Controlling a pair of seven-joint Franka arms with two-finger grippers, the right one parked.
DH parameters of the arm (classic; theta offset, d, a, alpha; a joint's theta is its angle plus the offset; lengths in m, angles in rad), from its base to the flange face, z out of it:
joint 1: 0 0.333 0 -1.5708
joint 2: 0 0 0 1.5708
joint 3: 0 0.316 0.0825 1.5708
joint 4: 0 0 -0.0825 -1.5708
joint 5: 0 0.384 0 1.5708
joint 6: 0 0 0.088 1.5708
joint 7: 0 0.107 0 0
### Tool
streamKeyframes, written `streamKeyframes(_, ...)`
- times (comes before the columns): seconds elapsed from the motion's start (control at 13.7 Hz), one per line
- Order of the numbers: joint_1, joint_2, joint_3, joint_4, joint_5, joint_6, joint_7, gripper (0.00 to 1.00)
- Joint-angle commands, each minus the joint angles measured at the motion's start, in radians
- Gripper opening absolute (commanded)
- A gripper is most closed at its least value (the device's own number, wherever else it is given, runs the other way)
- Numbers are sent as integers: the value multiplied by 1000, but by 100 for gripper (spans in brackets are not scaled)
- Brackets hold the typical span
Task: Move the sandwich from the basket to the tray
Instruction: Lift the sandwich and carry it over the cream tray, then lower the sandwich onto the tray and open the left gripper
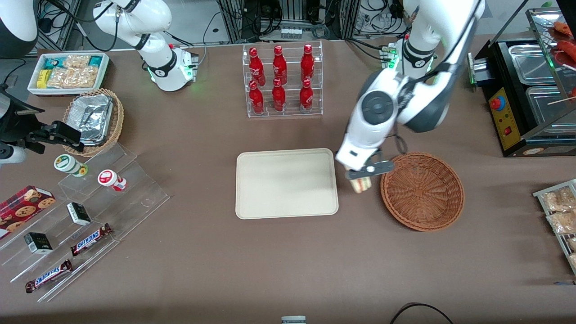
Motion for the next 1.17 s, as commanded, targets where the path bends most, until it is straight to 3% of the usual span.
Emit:
streamKeyframes(0.0, -81, 138, 11, 146, 9, -15, -20, 17)
streamKeyframes(0.36, -161, 282, 11, 232, 5, 126, -10, 18)
streamKeyframes(1.09, -282, 399, 14, 273, 43, 268, -17, 19)
